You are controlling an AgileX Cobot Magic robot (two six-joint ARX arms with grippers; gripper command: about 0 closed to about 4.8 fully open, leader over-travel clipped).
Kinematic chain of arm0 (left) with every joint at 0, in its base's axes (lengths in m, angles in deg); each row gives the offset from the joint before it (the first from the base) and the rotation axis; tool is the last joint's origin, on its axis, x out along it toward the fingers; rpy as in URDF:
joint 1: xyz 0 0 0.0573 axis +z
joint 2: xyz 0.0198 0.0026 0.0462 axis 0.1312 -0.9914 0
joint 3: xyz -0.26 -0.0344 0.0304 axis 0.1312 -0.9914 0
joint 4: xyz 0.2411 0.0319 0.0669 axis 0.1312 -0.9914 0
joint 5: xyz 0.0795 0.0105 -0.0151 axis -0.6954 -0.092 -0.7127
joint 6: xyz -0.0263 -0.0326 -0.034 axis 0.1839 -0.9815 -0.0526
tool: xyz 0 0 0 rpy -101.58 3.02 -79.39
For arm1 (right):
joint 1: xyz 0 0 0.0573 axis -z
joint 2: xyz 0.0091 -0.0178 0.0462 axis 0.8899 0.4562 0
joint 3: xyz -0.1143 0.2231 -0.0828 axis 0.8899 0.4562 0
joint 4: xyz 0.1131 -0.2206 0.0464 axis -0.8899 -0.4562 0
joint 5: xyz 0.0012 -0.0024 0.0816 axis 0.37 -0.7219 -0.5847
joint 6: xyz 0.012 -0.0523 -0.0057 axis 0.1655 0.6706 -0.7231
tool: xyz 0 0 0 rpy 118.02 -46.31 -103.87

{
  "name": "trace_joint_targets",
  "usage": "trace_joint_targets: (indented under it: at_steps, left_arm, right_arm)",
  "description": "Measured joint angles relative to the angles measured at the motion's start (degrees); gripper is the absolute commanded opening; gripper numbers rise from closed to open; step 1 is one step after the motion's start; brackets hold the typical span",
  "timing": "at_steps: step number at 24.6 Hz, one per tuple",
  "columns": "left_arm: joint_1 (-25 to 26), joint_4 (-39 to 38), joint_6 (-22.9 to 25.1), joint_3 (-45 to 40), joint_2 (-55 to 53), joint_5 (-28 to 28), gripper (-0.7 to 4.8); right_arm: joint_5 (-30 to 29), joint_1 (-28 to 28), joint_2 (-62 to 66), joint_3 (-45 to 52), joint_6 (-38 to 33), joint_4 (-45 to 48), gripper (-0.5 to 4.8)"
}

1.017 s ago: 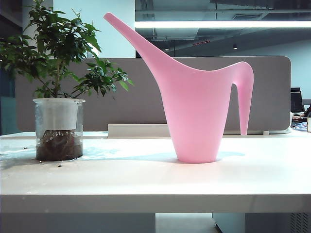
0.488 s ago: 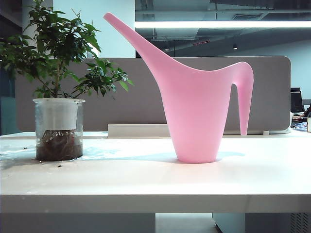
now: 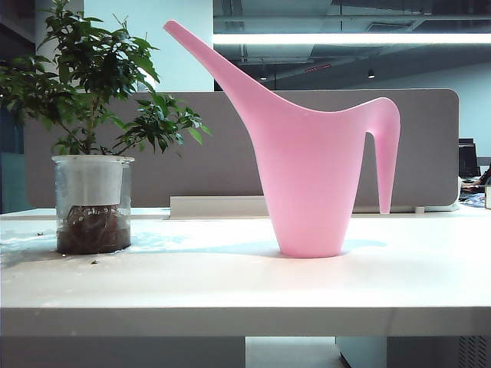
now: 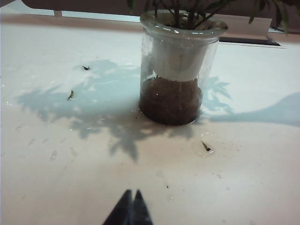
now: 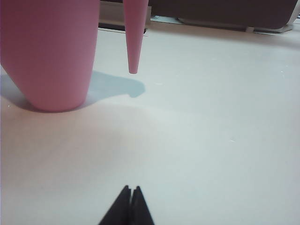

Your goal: Pick up the watering can from the table, water the potted plant, and put the can back.

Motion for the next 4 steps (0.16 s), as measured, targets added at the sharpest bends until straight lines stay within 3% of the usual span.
trace_joint_targets:
  at_steps: [4]
  left_arm:
    - [0.0,0.0,0.0,0.0,0.0,0.0,-0.05]
  right_arm:
    - [0.0,0.0,0.0,0.0,0.0,0.0,0.22]
